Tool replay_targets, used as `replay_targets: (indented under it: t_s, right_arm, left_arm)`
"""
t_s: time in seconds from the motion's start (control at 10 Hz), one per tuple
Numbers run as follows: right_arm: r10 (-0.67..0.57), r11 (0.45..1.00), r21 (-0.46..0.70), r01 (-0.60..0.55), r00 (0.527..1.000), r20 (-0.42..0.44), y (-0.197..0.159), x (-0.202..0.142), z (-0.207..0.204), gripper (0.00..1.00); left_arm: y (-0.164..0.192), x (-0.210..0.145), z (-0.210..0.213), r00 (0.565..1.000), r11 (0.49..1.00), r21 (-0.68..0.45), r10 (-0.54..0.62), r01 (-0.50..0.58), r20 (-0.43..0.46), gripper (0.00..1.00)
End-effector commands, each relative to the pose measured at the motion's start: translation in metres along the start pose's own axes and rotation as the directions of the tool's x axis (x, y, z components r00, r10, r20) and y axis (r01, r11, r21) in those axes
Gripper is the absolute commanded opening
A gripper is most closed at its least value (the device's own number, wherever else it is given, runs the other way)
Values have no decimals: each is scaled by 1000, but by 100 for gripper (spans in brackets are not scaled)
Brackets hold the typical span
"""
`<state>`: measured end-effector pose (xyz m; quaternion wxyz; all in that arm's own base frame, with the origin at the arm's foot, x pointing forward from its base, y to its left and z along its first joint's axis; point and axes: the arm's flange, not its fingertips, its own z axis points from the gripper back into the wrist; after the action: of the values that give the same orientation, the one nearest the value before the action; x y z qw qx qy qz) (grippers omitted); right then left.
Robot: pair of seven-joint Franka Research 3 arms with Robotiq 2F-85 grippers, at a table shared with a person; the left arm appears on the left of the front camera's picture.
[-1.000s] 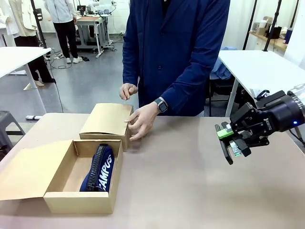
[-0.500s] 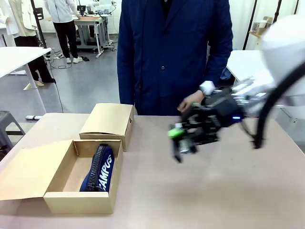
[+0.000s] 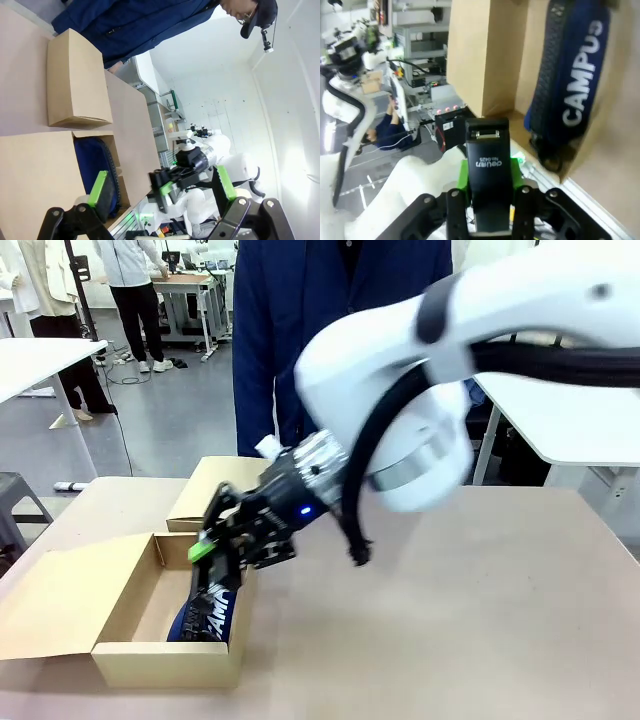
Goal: Place items inside the box.
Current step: Pick up a Pencil pouch or Stapler and place it inside the Mailer Box closest to the robot.
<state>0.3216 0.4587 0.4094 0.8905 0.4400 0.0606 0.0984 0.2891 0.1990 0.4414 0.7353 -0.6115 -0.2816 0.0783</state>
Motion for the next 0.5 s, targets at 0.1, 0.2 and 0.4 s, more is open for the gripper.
replay_targets:
  t_s: [0.1,0.2,0.4]
  right_arm:
    - [0,1000,0,0,1000,0,0,0,0,37]
    - [0,1000,0,0,1000,0,0,0,0,37]
    - [15,1000,-13,-15,1000,13,-3,12,-10,37]
  left_arm:
    - [-2,-1,0,1000,1000,-19,-20,20,12,100]
    - [-2,-1,0,1000,1000,-19,-20,20,12,100]
    - [-2,-1,0,1000,1000,-19,-20,20,12,100]
